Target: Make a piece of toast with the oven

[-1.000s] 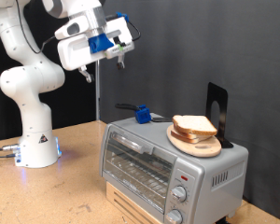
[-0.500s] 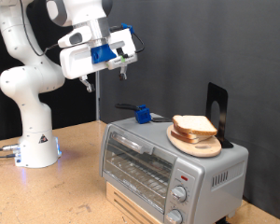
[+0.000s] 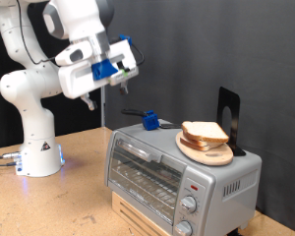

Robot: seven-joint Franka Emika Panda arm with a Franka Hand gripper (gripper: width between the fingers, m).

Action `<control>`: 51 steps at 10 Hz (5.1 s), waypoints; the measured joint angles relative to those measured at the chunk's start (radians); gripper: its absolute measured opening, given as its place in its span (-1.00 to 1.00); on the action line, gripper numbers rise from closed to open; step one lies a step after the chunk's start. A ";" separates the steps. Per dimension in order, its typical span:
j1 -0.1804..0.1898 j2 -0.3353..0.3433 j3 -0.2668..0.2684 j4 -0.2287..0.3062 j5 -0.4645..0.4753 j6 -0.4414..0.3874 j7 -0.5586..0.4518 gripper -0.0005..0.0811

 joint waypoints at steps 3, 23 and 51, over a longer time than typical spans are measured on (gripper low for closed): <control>0.000 0.065 0.019 -0.067 -0.018 0.142 0.011 0.99; -0.221 0.357 -0.024 -0.133 -0.300 0.489 0.053 0.99; -0.605 0.381 0.207 0.122 0.479 -0.181 -0.786 0.99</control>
